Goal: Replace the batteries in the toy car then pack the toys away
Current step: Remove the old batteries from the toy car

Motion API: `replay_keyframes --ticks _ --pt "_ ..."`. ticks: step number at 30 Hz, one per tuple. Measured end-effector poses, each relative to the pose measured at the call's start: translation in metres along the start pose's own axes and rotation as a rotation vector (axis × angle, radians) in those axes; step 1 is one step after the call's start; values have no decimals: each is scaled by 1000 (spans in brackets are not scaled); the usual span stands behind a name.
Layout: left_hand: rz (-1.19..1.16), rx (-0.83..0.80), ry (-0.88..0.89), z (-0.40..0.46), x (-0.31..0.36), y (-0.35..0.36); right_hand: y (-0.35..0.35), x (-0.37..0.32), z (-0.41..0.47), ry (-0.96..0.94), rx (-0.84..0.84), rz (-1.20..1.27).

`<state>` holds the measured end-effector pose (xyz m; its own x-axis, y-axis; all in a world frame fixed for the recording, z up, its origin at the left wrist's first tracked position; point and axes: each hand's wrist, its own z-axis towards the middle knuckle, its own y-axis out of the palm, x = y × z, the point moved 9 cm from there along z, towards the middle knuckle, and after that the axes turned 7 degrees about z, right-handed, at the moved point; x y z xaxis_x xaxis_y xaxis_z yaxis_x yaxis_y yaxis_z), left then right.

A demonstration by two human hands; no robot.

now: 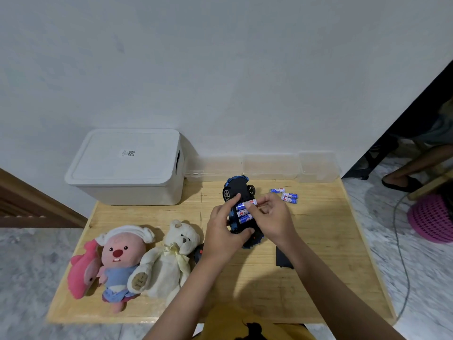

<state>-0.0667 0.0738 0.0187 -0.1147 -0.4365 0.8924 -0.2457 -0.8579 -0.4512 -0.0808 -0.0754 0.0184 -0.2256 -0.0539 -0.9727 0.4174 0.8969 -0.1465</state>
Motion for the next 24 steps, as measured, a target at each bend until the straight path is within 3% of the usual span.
replay_keyframes --ticks 5,8,11,20,24 --pt "-7 -3 -10 -1 2 4 -7 -9 -5 -57 90 167" --pt "-10 10 -15 -1 0 3 -15 -6 -4 80 119 354" --pt "-17 14 -16 0 0 2 -14 -5 -3 213 29 567" --pt "-20 45 0 1 5 -2 -15 7 -9 221 -34 1" --pt "-8 63 3 1 4 -3 -11 6 -12 205 -35 -67"
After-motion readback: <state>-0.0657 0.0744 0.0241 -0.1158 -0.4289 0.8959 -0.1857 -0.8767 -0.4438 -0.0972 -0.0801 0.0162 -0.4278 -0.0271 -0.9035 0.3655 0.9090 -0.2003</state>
